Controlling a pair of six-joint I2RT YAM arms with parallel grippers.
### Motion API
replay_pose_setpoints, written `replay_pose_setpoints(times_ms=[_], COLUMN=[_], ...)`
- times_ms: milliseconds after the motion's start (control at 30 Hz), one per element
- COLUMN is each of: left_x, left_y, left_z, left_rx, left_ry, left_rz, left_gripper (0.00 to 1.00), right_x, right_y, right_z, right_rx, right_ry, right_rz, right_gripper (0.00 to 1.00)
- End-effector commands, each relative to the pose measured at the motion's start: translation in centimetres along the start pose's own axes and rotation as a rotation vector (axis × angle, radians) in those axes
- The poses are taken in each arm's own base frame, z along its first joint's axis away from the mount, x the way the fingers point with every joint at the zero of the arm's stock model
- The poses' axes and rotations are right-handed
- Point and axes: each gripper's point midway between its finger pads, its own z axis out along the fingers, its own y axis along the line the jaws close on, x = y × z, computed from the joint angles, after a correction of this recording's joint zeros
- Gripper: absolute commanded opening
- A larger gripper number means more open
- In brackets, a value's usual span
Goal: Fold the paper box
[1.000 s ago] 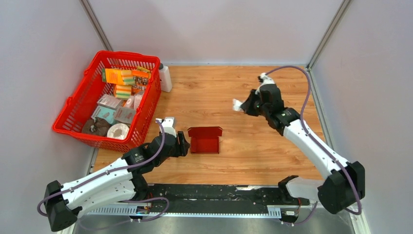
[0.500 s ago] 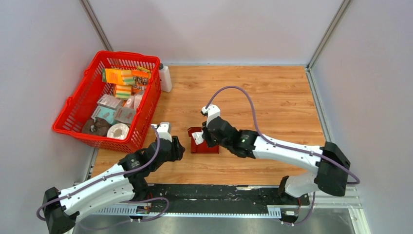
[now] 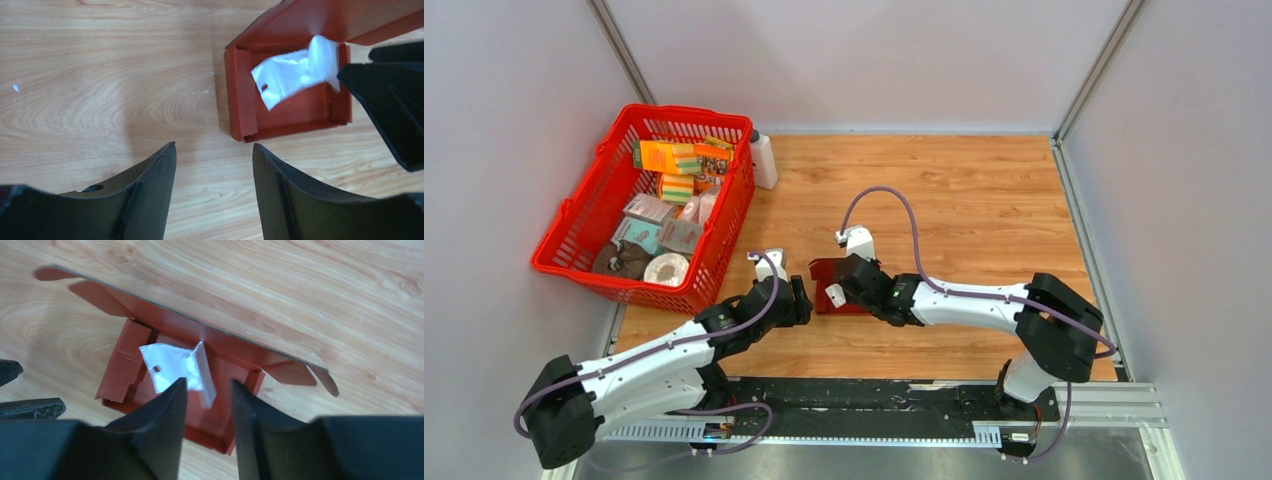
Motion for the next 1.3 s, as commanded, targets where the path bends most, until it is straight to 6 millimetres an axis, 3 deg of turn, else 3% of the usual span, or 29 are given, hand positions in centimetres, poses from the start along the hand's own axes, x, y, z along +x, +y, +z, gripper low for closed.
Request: replay_pose_setpoints(times_ms=[0,67,100,133,167,200,267,367,633,867,933,967,1000,1033,1067,1200,1267], left_x=[-0.9,-1.1,-1.0,-1.1,-1.4,-1.1,-1.2,-0.9,-1.0,-0.3,-0.6,0.9,0.3,-0.4,1.1,1.9,2.5], left_y=[-1.5,-1.7,-1.9,-2.1,-2.5,-2.4,-2.7,-2.6,-2.8,-2.1,-1.6,-0.5,0.7,0.3,1.9,2.5,2.1], left_z=[1.9,2.5,3.0,3.2,3.3,3.7,4.1,4.8,6.1,7.0,7.2,6.9,6.8,6.8,6.9,7.2,7.7], left_rx=[0.056,0.060,0.060,0.065,0.072,0.058,0.053,0.030,0.007,-0.083,-0.159,-0.235,-0.329,-0.362,-0.443,-0.554,-0.531], left_ry=[-0.030,-0.023,-0.015,-0.010,-0.010,0.005,0.010,0.031,0.033,0.064,0.052,0.105,0.073,0.062,0.122,0.121,0.119], left_rz=[-0.079,-0.084,-0.086,-0.076,-0.068,-0.055,-0.048,-0.034,-0.006,0.086,0.137,0.215,0.259,0.288,0.359,0.512,0.504], left_gripper=[0.61,0.57,0.55,0.55,0.55,0.55,0.55,0.53,0.52,0.33,0.22,0.12,0.08,0.05,0.00,0.00,0.00], right_x=[-1.2,-2.8,-2.3,-2.4,-3.8,-3.2,-4.8,-5.0,-4.9,-5.0,-4.7,-4.7,-4.8,-4.8,-4.8,-4.7,-4.5], right_y=[-0.9,-0.9,-1.4,-1.6,-1.7,-2.6,-3.0,-4.0,-3.7,-3.5,-3.6,-3.5,-3.6,-3.6,-3.6,-3.7,-4.1], right_z=[-0.8,-2.3,-2.7,-3.1,-4.4,-4.7,-6.2,-7.2,-7.0,-7.0,-6.9,-6.9,-6.9,-6.9,-6.9,-6.8,-6.7], right_rx=[0.028,-0.011,-0.018,-0.029,-0.058,-0.046,-0.063,-0.065,-0.086,-0.094,-0.092,-0.093,-0.089,-0.090,-0.090,-0.083,-0.064], right_ry=[-0.093,-0.151,-0.157,-0.177,-0.235,-0.239,-0.308,-0.353,-0.357,-0.362,-0.359,-0.358,-0.361,-0.361,-0.361,-0.360,-0.351], right_rz=[0.086,0.119,0.122,0.136,0.174,0.170,0.205,0.225,0.218,0.220,0.217,0.216,0.217,0.220,0.219,0.230,0.238], right_gripper=[0.49,0.57,0.58,0.58,0.59,0.59,0.59,0.59,0.58,0.57,0.57,0.57,0.57,0.57,0.56,0.57,0.57])
